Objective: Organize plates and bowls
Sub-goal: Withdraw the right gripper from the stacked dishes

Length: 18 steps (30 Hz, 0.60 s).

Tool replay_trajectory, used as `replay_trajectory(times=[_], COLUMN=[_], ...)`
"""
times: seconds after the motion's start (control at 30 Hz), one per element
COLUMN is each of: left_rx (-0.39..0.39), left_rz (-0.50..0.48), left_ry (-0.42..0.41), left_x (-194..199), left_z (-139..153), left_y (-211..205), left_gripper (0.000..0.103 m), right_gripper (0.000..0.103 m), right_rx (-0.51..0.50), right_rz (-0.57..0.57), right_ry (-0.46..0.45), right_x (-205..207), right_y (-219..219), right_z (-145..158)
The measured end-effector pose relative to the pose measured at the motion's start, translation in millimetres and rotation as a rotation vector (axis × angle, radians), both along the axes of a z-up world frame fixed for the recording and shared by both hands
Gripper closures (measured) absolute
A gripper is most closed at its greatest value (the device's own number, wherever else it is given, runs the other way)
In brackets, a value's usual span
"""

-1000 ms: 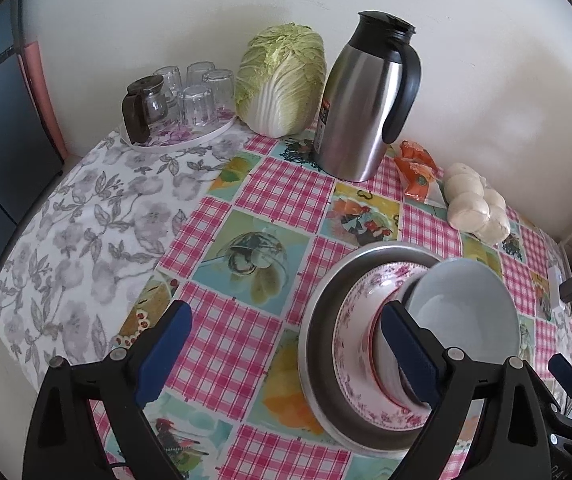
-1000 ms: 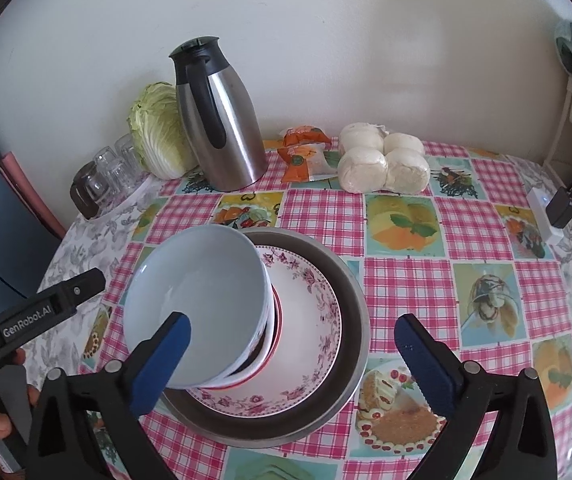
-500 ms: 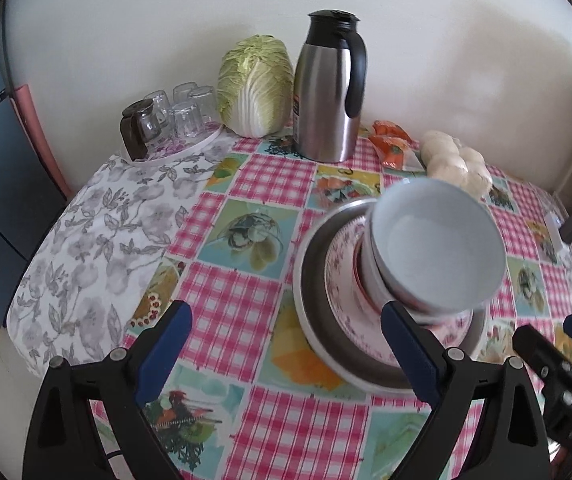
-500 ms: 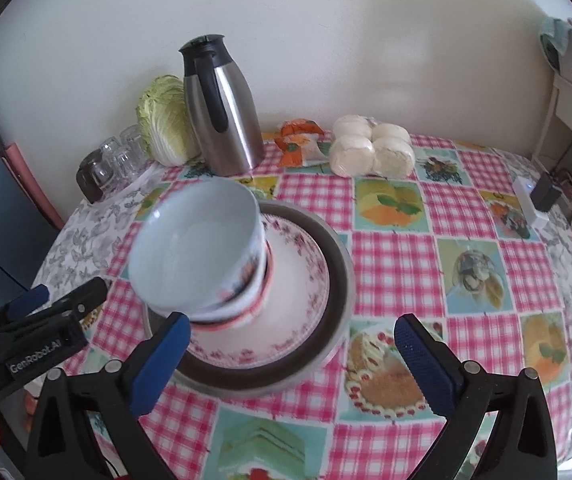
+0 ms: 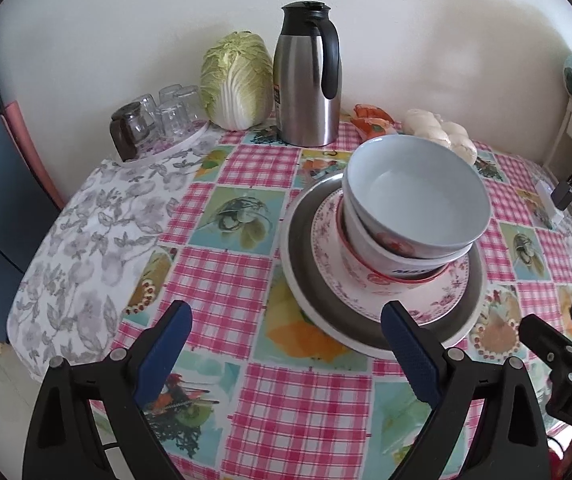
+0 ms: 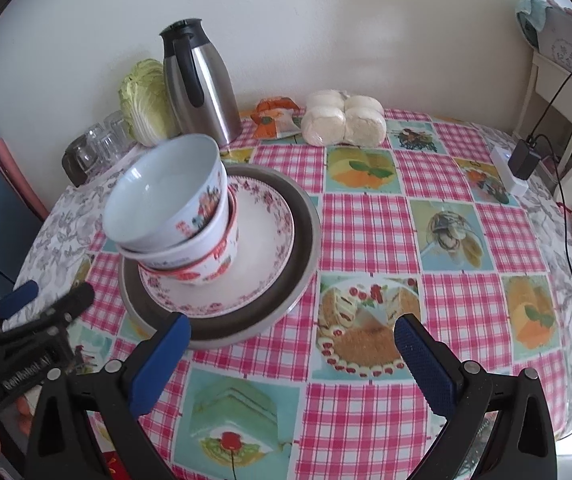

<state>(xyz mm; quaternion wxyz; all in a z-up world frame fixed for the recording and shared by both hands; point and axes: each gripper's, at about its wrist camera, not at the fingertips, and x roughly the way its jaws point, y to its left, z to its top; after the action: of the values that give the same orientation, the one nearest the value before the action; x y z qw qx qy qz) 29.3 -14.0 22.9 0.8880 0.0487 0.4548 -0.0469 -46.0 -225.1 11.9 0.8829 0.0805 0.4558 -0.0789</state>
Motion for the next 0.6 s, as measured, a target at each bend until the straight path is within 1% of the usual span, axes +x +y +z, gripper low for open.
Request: replay_trajectory(times=[0.1,0.27,0.47,0.6], left_rx=[0.013,0.089,0.045,0.074], left_rz=[0.0,0.009,0.028,0.04], left_ry=[0.005,0.017,0.035,0.006], left_x=[-1,-1,0,4], left_z=[-4,-13,-15,-16], left_y=[2,2,12,16], left_gripper=[0.007,0.007,0.007,0.007], right_gripper=[0.0,0.0,0.0,0.0], right_rx=[-0.007,-0.017,-0.022,-0.011], right_rz=[-0.002,0.001,-0.009,-0.024], right_ry=[0.005,0.022,0.055,0.077], right_x=[-3,-8,-12,-14], right_y=[0,-1,-5,-11], right_z=[-2,-9,-19,-27])
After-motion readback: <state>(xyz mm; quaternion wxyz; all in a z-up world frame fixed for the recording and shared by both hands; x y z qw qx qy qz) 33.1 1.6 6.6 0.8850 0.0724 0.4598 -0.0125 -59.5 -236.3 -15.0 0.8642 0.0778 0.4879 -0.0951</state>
